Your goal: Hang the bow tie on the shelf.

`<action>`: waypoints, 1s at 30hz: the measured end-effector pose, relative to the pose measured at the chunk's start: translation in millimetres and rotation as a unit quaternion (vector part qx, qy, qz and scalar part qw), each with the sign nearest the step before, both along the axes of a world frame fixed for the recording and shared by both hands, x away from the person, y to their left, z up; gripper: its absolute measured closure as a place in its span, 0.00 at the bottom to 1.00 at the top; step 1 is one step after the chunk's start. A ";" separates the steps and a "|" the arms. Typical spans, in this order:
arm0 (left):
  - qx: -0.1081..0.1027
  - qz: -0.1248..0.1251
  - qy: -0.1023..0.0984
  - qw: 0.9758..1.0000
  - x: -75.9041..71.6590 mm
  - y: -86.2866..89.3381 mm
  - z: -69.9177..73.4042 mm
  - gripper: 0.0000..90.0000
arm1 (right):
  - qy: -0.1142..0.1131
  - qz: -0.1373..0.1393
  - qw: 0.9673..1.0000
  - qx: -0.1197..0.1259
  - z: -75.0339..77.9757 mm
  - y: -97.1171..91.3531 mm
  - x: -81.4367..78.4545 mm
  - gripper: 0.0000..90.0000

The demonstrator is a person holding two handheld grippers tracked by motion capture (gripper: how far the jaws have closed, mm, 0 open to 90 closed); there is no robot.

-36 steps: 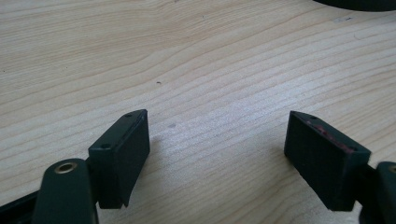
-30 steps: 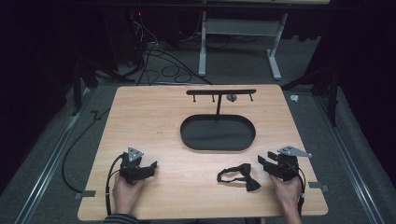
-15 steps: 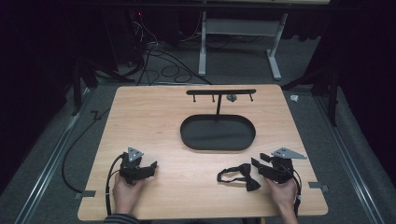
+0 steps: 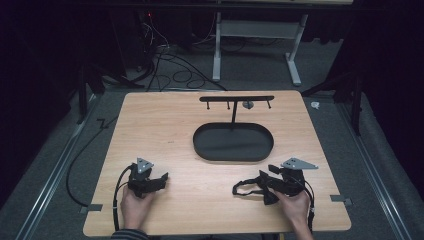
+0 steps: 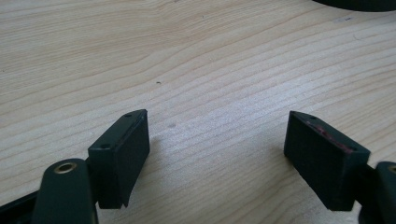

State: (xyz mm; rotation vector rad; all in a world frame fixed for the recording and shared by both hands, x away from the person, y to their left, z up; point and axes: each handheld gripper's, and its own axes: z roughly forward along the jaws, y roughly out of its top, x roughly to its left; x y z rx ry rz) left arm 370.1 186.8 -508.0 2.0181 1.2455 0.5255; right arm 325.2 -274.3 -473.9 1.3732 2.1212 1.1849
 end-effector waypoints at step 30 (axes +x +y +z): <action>0.002 -0.002 0.001 1.000 -0.2 -0.1 0.2 0.25 | 0.031 0.093 0.995 -0.015 -13.7 52.7 4.8 0.60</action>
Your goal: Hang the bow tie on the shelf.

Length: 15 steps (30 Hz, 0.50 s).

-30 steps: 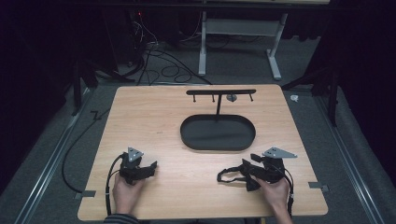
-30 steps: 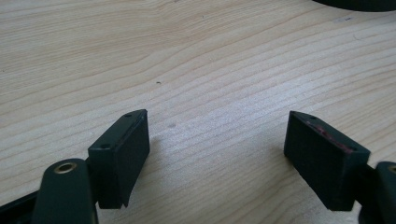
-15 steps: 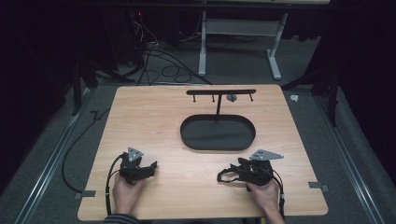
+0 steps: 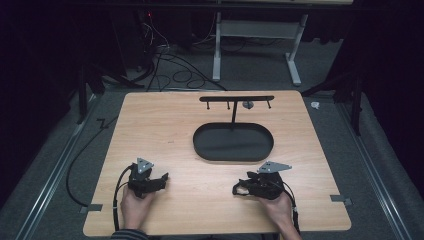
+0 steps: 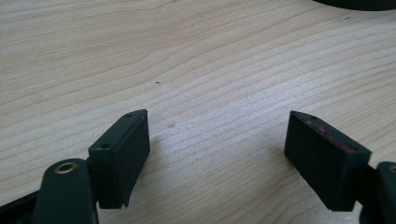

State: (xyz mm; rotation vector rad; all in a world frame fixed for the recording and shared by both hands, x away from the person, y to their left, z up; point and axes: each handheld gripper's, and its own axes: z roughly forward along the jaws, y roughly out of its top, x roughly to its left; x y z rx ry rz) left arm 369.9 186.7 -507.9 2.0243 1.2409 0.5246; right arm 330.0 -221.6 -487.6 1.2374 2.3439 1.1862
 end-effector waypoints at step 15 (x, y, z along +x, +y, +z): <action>0.000 0.000 0.000 1.000 0.0 -0.1 -0.1 0.25 | 0.018 0.016 0.999 -0.024 -5.2 6.4 2.6 0.70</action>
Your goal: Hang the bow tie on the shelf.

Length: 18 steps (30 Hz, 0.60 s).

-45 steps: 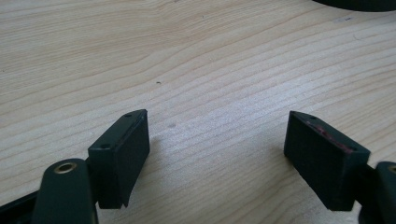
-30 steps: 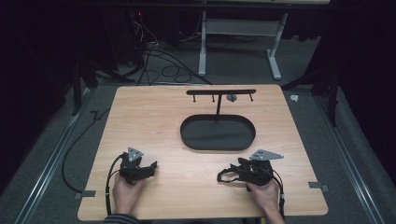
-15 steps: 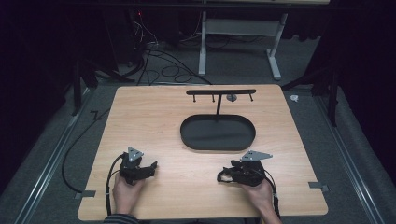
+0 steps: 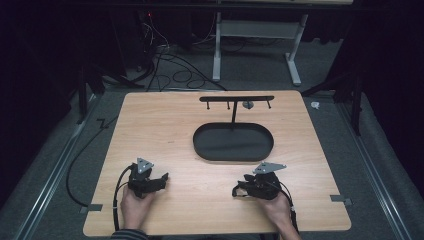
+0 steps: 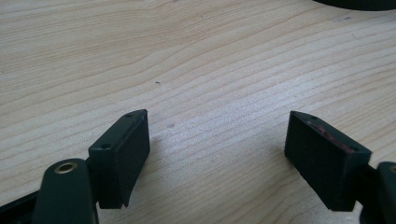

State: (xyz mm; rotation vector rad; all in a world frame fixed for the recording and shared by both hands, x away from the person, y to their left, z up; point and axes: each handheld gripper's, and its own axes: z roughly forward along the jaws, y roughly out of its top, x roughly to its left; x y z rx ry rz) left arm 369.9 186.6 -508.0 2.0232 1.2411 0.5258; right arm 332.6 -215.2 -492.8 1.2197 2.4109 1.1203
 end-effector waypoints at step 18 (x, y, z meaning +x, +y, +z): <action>0.000 0.000 0.001 1.000 0.0 0.2 0.1 0.25 | -0.026 0.011 0.999 -0.029 -1.3 2.0 -5.5 0.90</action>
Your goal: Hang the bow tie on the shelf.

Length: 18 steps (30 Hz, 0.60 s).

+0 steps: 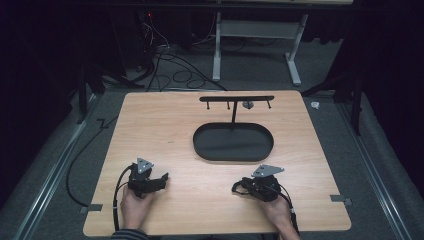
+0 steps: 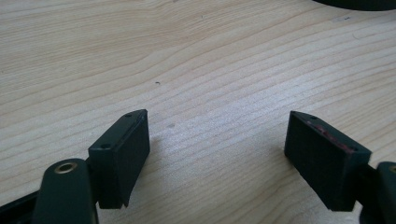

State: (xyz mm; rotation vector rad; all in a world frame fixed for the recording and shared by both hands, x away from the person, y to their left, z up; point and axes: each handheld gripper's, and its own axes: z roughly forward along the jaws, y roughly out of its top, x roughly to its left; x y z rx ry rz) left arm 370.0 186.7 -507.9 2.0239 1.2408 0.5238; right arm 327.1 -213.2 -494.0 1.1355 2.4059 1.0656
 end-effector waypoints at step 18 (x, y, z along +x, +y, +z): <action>-0.001 0.001 -0.001 1.000 0.0 0.0 -0.1 0.25 | -0.062 -0.056 0.996 0.026 43.3 -36.0 3.3 0.91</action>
